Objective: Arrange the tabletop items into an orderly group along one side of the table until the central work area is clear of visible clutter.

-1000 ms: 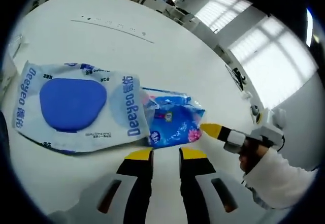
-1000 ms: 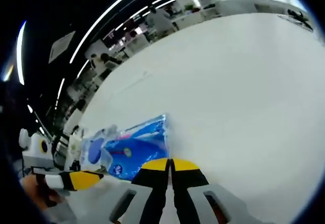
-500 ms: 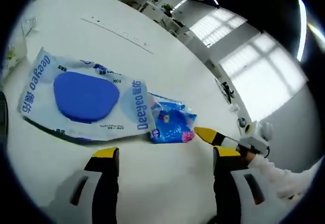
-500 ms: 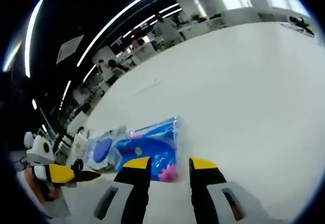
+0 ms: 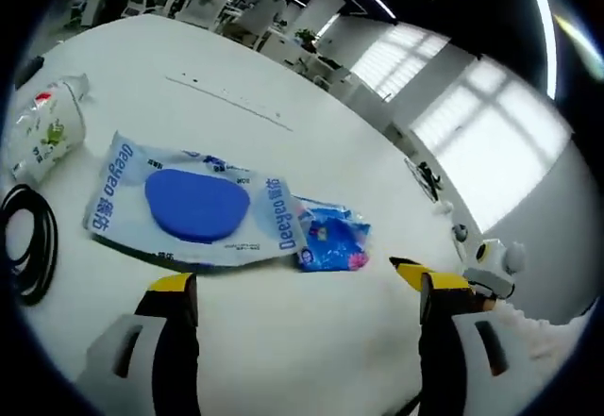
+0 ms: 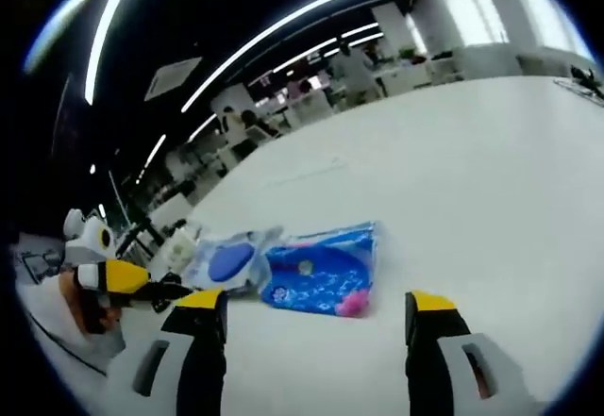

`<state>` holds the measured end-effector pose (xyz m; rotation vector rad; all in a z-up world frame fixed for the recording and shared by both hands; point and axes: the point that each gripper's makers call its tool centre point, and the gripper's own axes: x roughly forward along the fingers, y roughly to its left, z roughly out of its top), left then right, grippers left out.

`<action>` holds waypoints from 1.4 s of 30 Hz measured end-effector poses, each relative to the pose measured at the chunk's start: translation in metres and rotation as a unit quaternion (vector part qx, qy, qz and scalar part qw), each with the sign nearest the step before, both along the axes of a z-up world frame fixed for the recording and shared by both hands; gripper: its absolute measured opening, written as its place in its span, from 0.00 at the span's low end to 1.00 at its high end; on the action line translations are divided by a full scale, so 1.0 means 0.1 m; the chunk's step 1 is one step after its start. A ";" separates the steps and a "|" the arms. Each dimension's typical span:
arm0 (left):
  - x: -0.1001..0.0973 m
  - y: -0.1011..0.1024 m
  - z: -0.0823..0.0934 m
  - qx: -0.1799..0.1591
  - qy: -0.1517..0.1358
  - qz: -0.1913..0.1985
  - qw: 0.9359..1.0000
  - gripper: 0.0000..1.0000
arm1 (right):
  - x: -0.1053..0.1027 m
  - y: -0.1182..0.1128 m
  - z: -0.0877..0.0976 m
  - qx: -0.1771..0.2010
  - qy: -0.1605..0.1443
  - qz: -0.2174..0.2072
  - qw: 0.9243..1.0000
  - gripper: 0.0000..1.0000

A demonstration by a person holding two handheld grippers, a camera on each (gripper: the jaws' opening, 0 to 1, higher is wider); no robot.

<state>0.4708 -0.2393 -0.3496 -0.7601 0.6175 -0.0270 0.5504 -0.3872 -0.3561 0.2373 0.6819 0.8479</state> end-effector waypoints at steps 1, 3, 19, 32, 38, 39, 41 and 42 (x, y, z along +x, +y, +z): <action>-0.05 0.01 0.00 0.001 0.001 0.000 1.000 1.00 | -0.02 -0.01 0.02 0.002 -0.004 -0.002 1.000 0.78; -0.12 0.04 0.02 0.007 0.002 0.005 1.000 1.00 | -0.05 -0.05 0.06 0.005 -0.008 -0.003 1.000 0.78; -0.91 0.97 0.26 0.076 0.003 0.106 0.992 1.00 | -0.30 -0.43 0.24 0.040 0.002 -0.051 0.998 0.83; -1.43 1.84 0.41 0.113 0.006 0.189 0.975 1.00 | -0.31 -0.43 0.37 0.035 0.006 -0.051 0.998 0.84; -1.63 1.98 0.31 0.181 0.062 0.139 0.972 1.00 | -0.29 -0.45 0.33 0.027 0.012 -0.050 0.998 0.83; -1.62 1.99 0.31 0.178 0.060 0.143 0.972 1.00 | -0.29 -0.46 0.32 0.025 0.013 -0.050 0.998 0.83; -1.63 2.04 0.32 0.174 0.056 0.150 0.972 1.00 | -0.29 -0.46 0.32 0.023 0.015 -0.050 0.998 0.82; -1.63 2.07 0.33 0.171 0.054 0.152 0.972 1.00 | -0.29 -0.47 0.32 0.022 0.016 -0.051 0.998 0.82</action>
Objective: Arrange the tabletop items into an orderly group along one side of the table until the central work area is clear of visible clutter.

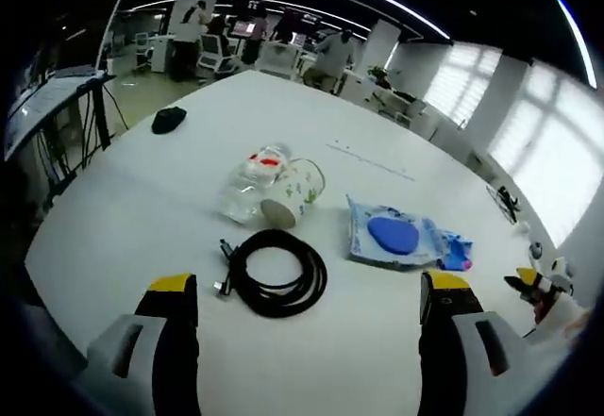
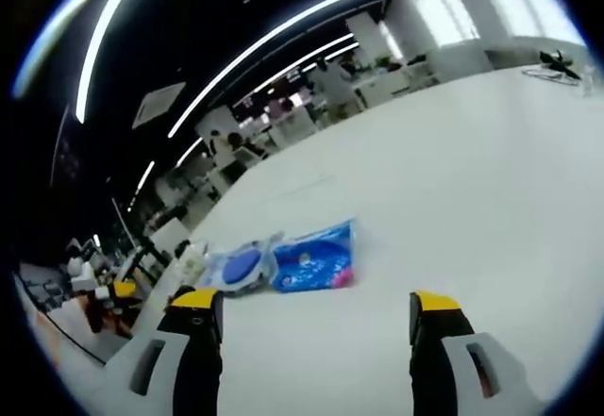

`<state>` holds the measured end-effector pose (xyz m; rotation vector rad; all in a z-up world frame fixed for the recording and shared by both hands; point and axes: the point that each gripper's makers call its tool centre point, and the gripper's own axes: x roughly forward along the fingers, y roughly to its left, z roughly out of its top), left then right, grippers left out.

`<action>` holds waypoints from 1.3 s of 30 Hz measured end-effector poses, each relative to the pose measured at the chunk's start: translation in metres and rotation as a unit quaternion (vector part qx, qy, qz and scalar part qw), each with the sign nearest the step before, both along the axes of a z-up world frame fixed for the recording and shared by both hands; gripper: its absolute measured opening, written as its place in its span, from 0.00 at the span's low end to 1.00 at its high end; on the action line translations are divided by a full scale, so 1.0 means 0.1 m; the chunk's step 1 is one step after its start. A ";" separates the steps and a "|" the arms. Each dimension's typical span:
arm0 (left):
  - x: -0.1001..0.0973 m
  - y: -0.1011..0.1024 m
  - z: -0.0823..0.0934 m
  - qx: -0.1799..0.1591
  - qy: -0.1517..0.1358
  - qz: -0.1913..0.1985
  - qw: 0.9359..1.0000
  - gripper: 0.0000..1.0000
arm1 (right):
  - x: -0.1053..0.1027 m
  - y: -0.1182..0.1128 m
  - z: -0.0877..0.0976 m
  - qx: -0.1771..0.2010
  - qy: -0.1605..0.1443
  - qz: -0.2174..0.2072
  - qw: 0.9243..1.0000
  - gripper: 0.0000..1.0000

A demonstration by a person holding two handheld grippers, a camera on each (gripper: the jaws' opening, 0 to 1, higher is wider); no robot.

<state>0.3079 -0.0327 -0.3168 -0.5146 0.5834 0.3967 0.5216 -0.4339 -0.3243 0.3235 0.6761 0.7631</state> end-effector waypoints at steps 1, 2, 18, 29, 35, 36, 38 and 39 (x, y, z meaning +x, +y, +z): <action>0.01 0.02 0.00 0.000 -0.001 0.001 1.000 1.00 | 0.00 -0.01 -0.01 -0.001 0.002 -0.002 1.000 0.82; 0.02 0.05 0.00 0.003 -0.001 0.002 1.000 1.00 | 0.00 -0.01 -0.01 -0.002 0.004 -0.003 1.000 0.82; 0.13 0.15 -0.06 0.041 0.029 -0.026 0.998 0.89 | 0.07 -0.07 -0.12 -0.031 0.026 -0.004 0.999 0.78; 0.40 0.24 -0.01 0.084 0.040 -0.075 0.993 0.74 | 0.00 -0.13 -0.17 -0.045 0.038 -0.009 0.998 0.76; 0.66 0.33 0.01 0.109 0.044 -0.105 0.987 0.65 | -0.03 -0.12 -0.20 -0.052 0.045 -0.008 0.998 0.75; 0.71 0.34 0.01 0.115 0.045 -0.114 0.986 0.62 | -0.03 -0.13 -0.21 -0.052 0.047 -0.007 0.998 0.75; 0.79 0.40 -0.06 0.120 0.058 -0.130 0.983 0.59 | -0.03 -0.12 -0.22 -0.055 0.049 -0.004 0.997 0.74; 0.83 0.38 -0.07 0.122 0.060 -0.137 0.981 0.57 | -0.03 -0.12 -0.22 -0.056 0.049 -0.003 0.997 0.74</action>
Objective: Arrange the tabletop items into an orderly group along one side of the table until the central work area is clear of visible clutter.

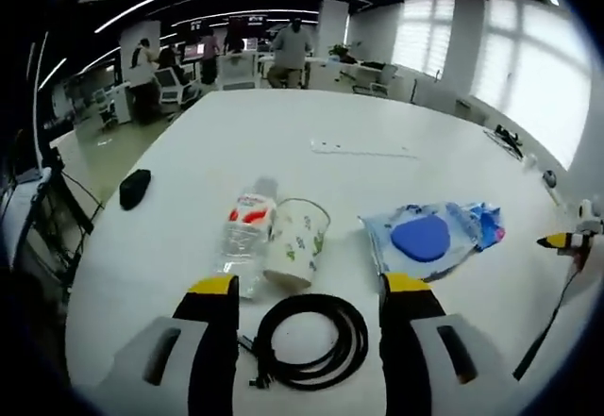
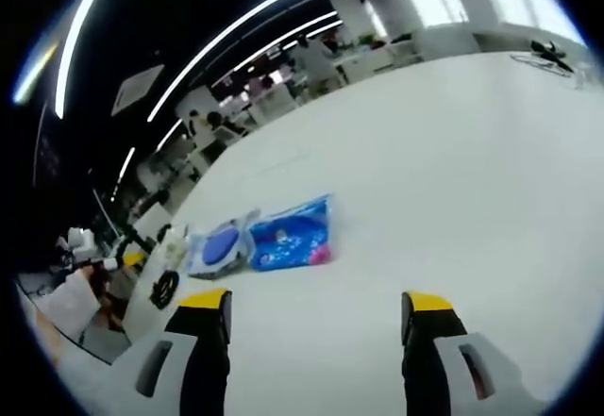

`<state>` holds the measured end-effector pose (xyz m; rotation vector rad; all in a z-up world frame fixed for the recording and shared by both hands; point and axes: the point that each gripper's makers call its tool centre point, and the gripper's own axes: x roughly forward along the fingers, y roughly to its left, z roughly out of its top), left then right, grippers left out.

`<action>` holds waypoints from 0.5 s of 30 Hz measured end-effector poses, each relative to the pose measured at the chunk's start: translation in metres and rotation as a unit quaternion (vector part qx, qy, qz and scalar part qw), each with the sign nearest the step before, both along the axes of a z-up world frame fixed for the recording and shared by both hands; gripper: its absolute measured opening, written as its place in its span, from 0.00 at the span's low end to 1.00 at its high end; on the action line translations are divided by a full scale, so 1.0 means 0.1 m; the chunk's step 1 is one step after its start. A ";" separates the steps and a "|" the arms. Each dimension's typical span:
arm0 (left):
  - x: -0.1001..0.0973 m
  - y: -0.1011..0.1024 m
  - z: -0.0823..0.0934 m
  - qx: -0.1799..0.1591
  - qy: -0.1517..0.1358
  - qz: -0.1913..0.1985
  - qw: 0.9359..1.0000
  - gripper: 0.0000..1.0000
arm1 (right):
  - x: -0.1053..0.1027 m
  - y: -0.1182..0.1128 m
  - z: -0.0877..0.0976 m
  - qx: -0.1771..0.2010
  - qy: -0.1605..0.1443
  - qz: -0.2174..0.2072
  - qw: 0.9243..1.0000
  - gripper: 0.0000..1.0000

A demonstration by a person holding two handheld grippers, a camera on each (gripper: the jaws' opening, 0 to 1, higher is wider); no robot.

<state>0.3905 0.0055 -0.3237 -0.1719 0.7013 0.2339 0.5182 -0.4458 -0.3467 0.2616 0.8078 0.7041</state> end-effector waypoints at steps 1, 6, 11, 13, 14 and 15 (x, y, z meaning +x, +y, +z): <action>0.03 -0.02 0.00 0.002 0.003 -0.005 1.000 0.57 | -0.01 0.00 0.00 -0.001 0.001 0.001 1.000 0.74; 0.25 0.00 -0.08 0.004 0.016 -0.024 1.000 0.54 | -0.03 0.00 -0.01 -0.006 0.004 0.002 1.000 0.73; 0.33 0.00 -0.25 0.001 0.043 -0.029 0.999 0.51 | -0.03 -0.03 -0.02 -0.010 0.006 -0.001 1.000 0.72; 0.34 0.01 -0.27 0.001 0.046 -0.029 0.999 0.50 | -0.04 -0.03 -0.01 -0.012 0.007 -0.003 1.000 0.72; 0.35 0.02 -0.29 0.001 0.048 -0.028 0.998 0.50 | -0.04 -0.03 -0.01 -0.012 0.007 -0.003 1.000 0.72; 0.37 0.08 -0.34 0.000 0.051 -0.027 0.998 0.49 | -0.04 -0.03 -0.01 -0.013 0.009 -0.003 1.000 0.72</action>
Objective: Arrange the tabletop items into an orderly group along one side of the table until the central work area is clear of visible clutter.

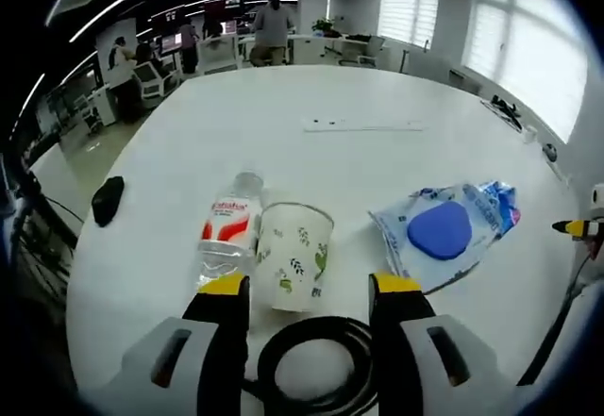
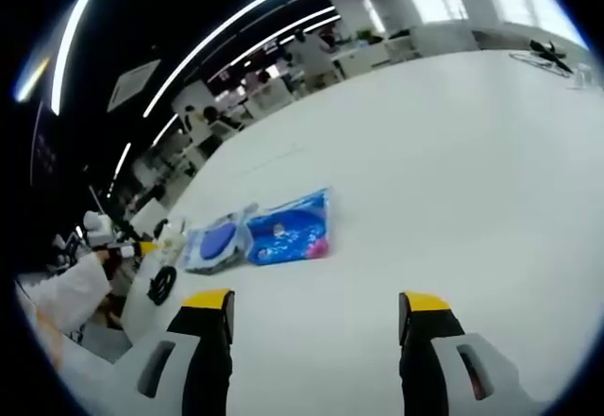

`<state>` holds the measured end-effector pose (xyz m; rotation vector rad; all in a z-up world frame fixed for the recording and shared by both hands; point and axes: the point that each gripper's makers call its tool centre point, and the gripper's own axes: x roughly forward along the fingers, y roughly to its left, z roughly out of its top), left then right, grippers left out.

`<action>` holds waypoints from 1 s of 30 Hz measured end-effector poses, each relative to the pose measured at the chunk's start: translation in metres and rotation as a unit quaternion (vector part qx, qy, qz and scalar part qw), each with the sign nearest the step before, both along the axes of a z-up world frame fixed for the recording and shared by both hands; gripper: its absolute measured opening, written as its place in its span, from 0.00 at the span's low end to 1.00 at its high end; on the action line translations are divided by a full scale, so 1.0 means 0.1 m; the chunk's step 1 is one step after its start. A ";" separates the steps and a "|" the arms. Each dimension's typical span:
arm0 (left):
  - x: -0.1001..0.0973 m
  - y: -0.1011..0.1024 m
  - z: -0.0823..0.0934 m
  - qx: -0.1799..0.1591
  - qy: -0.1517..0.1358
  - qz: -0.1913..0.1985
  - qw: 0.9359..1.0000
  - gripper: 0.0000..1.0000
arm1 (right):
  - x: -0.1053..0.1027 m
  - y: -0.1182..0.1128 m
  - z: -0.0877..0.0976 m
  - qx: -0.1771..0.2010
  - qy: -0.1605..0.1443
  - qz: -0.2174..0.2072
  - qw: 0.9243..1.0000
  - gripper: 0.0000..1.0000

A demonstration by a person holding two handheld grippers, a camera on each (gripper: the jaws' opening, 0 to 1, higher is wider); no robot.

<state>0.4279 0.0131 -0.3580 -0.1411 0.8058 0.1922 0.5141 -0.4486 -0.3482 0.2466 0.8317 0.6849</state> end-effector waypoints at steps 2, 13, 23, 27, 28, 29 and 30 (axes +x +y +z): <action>0.01 0.01 -0.03 -0.001 0.007 0.001 1.000 0.49 | -0.01 0.00 -0.01 -0.002 0.001 0.000 1.000 0.71; 0.11 0.10 -0.36 -0.013 0.036 0.012 0.999 0.36 | -0.02 0.03 -0.04 -0.008 0.008 0.002 1.000 0.69; 0.15 0.08 -0.09 -0.080 -0.061 0.085 0.991 0.35 | 0.02 0.00 0.01 -0.004 0.003 -0.011 1.000 0.69; 0.13 0.05 0.21 -0.090 -0.103 0.089 0.987 0.35 | 0.04 -0.04 0.01 0.004 0.005 -0.020 1.000 0.69; 0.15 -0.02 0.34 -0.093 -0.124 0.081 0.985 0.35 | 0.04 -0.03 0.01 0.007 0.007 -0.023 1.000 0.69; 0.15 -0.11 0.45 -0.096 -0.136 0.079 0.983 0.35 | 0.05 -0.03 0.02 0.010 0.008 -0.025 1.000 0.69; 0.14 -0.20 0.56 -0.096 -0.150 0.070 0.982 0.35 | 0.04 -0.01 0.04 0.014 0.007 -0.027 1.000 0.69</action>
